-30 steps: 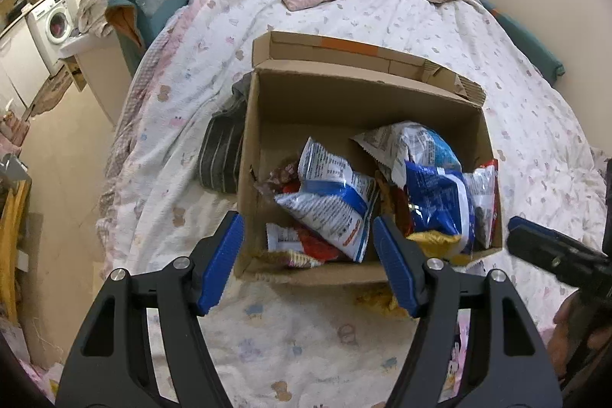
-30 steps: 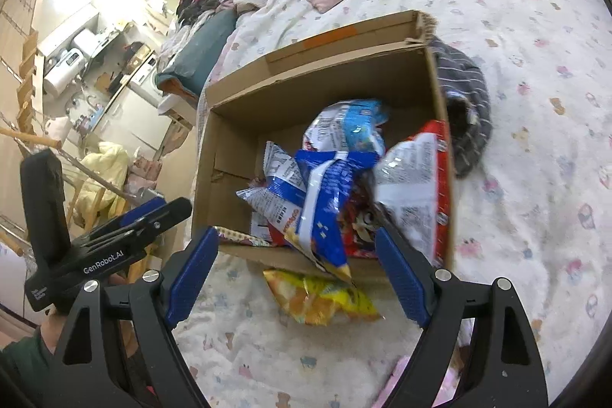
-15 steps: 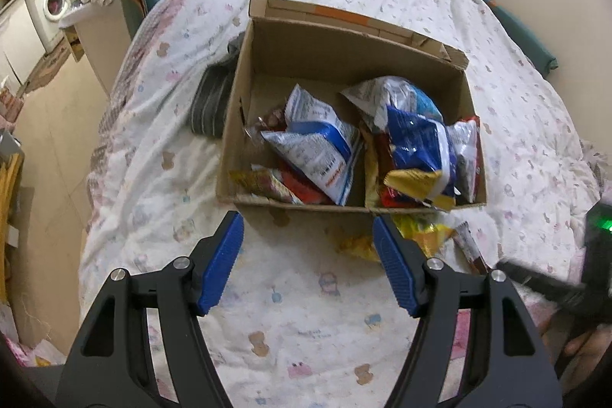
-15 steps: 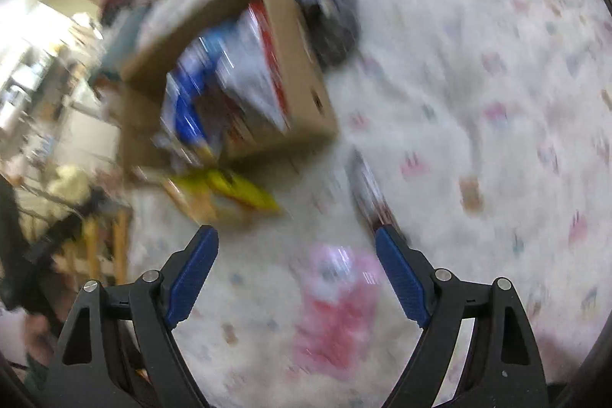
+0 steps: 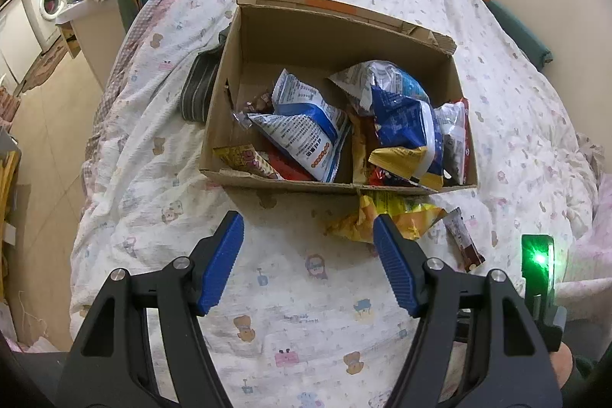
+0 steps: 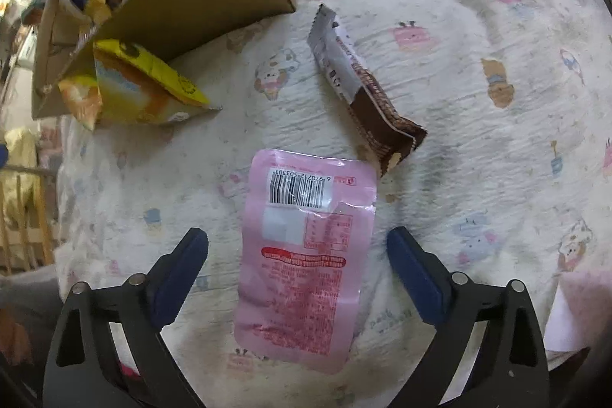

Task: Organize snacks
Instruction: 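Grasp the yellow chip bag with the left tool while the right tool grasps the pink pouch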

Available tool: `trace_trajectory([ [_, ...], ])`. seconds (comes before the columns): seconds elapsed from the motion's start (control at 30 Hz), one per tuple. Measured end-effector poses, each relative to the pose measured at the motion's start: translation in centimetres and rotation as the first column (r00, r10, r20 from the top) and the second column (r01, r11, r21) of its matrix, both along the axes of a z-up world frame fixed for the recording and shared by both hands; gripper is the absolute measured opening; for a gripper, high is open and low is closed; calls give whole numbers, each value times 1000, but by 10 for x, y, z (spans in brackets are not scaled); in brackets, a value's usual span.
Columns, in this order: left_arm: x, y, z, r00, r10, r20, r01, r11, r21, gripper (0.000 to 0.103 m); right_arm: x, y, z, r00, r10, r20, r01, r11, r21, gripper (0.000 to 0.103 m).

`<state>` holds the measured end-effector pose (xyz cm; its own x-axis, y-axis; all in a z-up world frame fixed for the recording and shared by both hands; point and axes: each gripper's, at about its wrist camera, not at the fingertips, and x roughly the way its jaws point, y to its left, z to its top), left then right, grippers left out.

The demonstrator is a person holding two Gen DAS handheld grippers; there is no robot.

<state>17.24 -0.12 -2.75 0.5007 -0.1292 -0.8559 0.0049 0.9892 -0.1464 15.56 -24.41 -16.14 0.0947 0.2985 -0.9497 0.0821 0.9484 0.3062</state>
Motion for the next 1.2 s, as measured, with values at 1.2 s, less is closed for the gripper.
trace_trajectory([
  [1.2, 44, -92, -91, 978, -174, -118, 175, 985, -2, 94, 0, -43, 58, 983, -100, 154, 59, 967, 247, 50],
])
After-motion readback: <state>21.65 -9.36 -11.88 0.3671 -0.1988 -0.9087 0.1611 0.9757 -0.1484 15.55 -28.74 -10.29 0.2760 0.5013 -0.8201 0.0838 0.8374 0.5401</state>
